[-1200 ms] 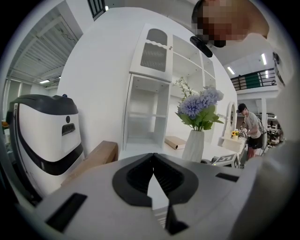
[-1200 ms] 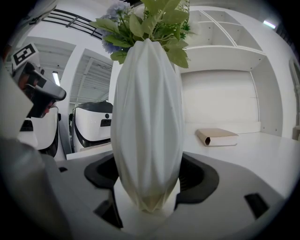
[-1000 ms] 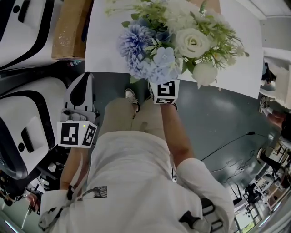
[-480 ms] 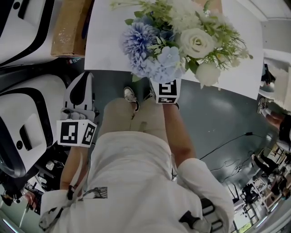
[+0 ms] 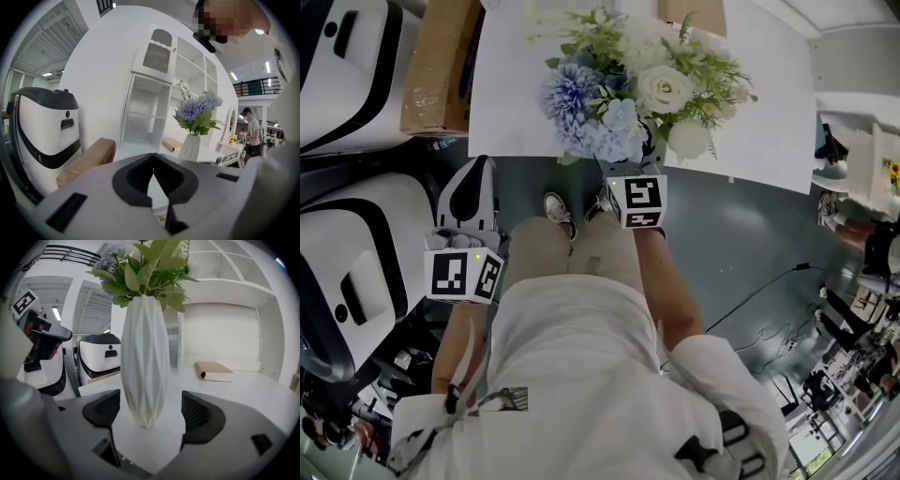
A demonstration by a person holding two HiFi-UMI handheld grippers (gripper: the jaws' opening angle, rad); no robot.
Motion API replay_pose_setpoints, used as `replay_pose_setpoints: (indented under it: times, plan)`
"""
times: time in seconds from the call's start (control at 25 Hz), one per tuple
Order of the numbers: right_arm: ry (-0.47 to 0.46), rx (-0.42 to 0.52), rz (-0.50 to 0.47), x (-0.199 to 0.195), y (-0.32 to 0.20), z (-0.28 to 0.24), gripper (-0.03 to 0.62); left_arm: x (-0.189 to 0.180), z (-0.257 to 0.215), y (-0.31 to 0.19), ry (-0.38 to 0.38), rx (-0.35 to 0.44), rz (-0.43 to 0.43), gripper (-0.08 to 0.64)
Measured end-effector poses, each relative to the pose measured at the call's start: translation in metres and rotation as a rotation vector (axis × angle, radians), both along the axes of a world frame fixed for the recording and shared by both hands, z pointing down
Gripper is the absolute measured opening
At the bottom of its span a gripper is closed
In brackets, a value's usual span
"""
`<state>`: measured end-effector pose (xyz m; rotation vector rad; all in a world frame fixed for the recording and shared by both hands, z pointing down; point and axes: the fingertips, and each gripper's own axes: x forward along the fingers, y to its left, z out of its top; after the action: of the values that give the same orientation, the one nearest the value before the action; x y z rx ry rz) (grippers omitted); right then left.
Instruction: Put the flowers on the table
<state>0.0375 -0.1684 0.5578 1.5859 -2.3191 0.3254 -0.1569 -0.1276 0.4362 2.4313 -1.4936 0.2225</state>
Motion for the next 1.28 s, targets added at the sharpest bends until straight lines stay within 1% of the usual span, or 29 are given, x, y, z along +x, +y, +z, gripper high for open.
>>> replay_pose_setpoints:
  times: [0.16, 0.32, 0.36, 0.48, 0.6, 0.76, 0.92, 1.12, 1.28]
  plan:
    - [0.002, -0.030, 0.008, 0.007, 0.018, -0.010, 0.400, 0.002, -0.010, 0.000, 0.012, 0.012, 0.005, 0.015]
    - [-0.030, -0.058, -0.004, 0.001, 0.037, -0.019, 0.394, 0.003, -0.019, 0.003, 0.025, 0.029, 0.006, 0.015]
    - [-0.030, -0.059, -0.011, -0.002, 0.043, -0.022, 0.373, 0.004, -0.021, 0.004, 0.028, 0.033, 0.006, 0.015]
    - [-0.028, -0.055, -0.011, -0.004, 0.058, -0.035, 0.274, 0.005, -0.031, 0.006, 0.041, 0.051, 0.010, 0.015]
    - [-0.043, -0.047, -0.008, -0.002, 0.069, -0.051, 0.199, 0.007, -0.039, 0.007, 0.038, 0.058, 0.012, 0.015]
    - [-0.051, -0.037, -0.020, 0.004, 0.076, -0.060, 0.153, 0.008, -0.048, 0.008, 0.041, 0.088, 0.017, 0.015]
    - [-0.081, -0.042, 0.023, 0.024, 0.087, -0.068, 0.052, 0.003, -0.058, 0.014, 0.039, 0.105, 0.006, 0.015]
    - [-0.083, 0.005, 0.035, 0.043, 0.097, -0.095, 0.014, 0.000, -0.072, 0.017, 0.035, 0.134, -0.007, 0.015]
    - [-0.087, 0.055, 0.065, 0.058, 0.101, -0.129, 0.011, 0.001, -0.089, 0.017, 0.029, 0.154, -0.008, 0.015]
